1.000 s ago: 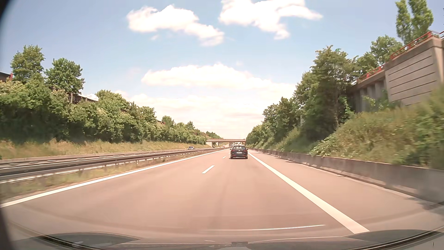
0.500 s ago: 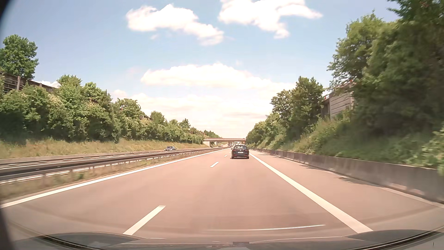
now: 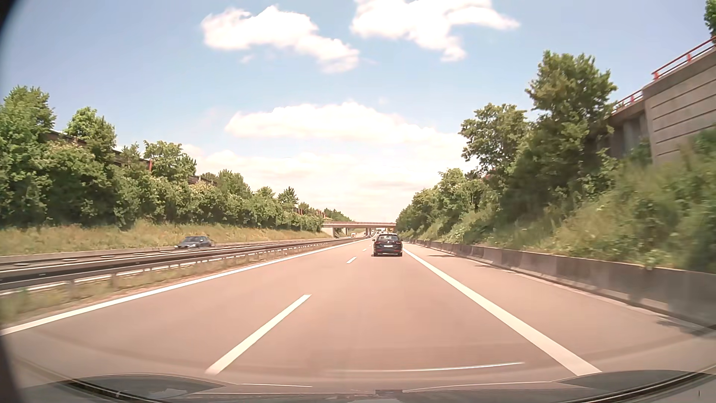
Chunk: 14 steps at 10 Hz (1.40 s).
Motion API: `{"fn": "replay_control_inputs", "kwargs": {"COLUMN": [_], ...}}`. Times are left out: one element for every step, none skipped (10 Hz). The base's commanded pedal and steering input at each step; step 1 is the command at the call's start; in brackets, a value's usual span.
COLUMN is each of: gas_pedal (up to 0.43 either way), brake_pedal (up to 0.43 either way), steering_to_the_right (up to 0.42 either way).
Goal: Follow the waypoints while adhering to traffic rules and regulations
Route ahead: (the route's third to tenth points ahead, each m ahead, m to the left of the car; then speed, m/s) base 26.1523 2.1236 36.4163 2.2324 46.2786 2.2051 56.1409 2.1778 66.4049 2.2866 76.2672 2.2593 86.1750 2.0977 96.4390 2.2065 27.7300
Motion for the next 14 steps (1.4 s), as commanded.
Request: {"fn": "replay_control_inputs", "kwargs": {"gas_pedal": [0.13, 0.13, 0.13, 0.13, 0.13, 0.13, 0.13, 0.138, 0.138, 0.138, 0.15, 0.157, 0.169, 0.177], "brake_pedal": [0.012, 0.012, 0.012, 0.006, 0.012, 0.012, 0.012, 0.012, 0.012, 0.012, 0.012, 0.012, 0.012, 0.012], "steering_to_the_right": [0.001, 0.002, 0.002, 0.001, 0.001, 0.001, 0.001, 0.001, 0.001, 0.0, 0.0, -0.001, -0.001, -0.002]}}
